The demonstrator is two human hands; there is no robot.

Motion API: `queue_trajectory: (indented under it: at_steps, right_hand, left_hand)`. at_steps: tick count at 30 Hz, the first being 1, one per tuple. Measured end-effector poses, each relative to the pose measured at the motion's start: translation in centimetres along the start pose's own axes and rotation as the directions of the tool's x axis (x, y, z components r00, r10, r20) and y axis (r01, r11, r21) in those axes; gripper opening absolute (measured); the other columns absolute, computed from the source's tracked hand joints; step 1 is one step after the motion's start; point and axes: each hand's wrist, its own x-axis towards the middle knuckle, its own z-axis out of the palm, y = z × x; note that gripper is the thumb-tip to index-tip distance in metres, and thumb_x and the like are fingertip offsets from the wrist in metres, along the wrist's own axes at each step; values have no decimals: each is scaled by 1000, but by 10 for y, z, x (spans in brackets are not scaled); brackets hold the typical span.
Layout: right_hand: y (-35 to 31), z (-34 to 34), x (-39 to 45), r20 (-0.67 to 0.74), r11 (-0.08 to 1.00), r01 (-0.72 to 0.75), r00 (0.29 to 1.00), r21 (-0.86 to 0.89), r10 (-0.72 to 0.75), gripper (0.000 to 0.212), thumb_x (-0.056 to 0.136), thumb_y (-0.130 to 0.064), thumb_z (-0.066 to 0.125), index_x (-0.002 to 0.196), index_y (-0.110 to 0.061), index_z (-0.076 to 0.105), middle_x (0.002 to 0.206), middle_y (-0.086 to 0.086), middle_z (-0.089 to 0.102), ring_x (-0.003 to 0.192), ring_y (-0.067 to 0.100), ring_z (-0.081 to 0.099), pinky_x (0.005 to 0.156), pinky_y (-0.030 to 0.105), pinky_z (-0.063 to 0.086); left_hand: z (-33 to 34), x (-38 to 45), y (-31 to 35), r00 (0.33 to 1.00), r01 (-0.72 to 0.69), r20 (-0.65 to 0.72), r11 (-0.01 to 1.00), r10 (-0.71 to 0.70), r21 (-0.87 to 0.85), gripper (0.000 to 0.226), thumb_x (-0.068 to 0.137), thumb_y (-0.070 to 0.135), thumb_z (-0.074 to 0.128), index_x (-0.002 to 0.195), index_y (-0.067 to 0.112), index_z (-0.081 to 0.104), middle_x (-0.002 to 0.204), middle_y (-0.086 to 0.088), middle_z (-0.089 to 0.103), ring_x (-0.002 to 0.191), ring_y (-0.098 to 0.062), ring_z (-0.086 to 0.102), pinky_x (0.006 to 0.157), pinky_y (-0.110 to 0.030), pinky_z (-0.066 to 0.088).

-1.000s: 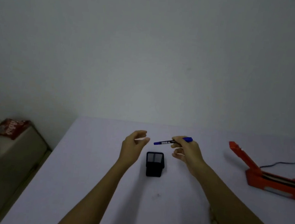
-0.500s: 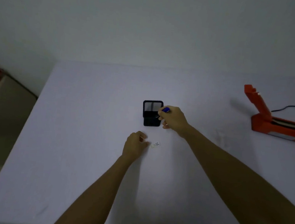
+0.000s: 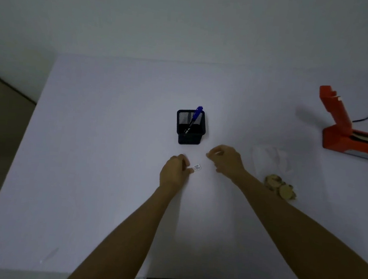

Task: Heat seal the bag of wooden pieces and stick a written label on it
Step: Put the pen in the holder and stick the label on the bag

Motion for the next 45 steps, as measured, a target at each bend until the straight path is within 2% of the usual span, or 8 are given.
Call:
queue_trajectory:
  at_steps: [4,18,23,27,31,35,39,45]
  right_hand:
    - [6,22,-3,86,984,104,992,-144,-92,21,82,-27,72,93,-10,68,89,0,64,80,14,58,66,22,44]
    - [-5,33,8,180,924,169,977,-343,-112,17,83,-16,70,85,1,71,89,13,73,83,23,68,73,31,54]
    - [-20,24,-2,189,965,169,973,-203,-130,12,79,-11,73,84,0,69,88,13,72,79,21,66,73,28,52]
    - [-48,-4,-20,152,978,207,968,-39,-199,14,77,-6,70,91,-9,70,82,5,69,72,15,62,69,28,52]
    - [-81,-42,-47,162,951,185,960,247,-229,16,76,-6,74,91,-11,74,84,8,72,76,14,65,69,23,54]
    - [-110,-67,-78,172,879,138,956,457,-239,19,75,-6,76,93,-11,73,89,8,74,81,14,68,68,22,52]
    - [-134,-81,-106,22,793,198,966,576,-257,18,77,-7,75,94,-13,72,88,9,74,81,19,67,69,25,55]
    - [-167,-79,-144,-99,669,270,954,693,-284,10,80,-12,74,91,-13,75,90,12,75,86,22,70,84,33,58]
  left_hand:
    - [3,2,-2,1000,-3,5,1000,3,-7,21,81,25,73,91,11,60,87,-7,60,74,-18,56,65,-29,45]
    - [10,-4,4,995,-69,-63,994,74,79,16,88,18,64,99,7,58,102,-9,59,84,-21,57,72,-32,50]
    - [4,-6,4,995,-91,-34,996,90,-21,24,88,18,64,111,9,61,113,-9,60,93,-19,59,79,-27,49]
    - [-33,-16,18,991,-131,-34,931,127,-340,17,91,17,61,105,12,69,105,-4,71,81,-2,60,72,-6,46]
    - [-90,-29,45,989,-138,-23,860,146,-492,9,89,22,64,93,19,71,87,4,71,81,-9,64,76,-23,51]
    - [-133,-45,80,953,-301,-159,864,257,-405,7,88,16,64,90,17,71,85,5,70,75,2,61,68,-10,46]
    - [-151,-70,110,768,-519,-519,840,375,-160,12,86,20,68,97,25,66,94,16,59,90,5,56,76,-7,43]
    - [-165,-98,137,688,-570,-610,813,394,-118,12,89,28,64,99,26,71,92,21,66,89,7,58,79,-3,41]
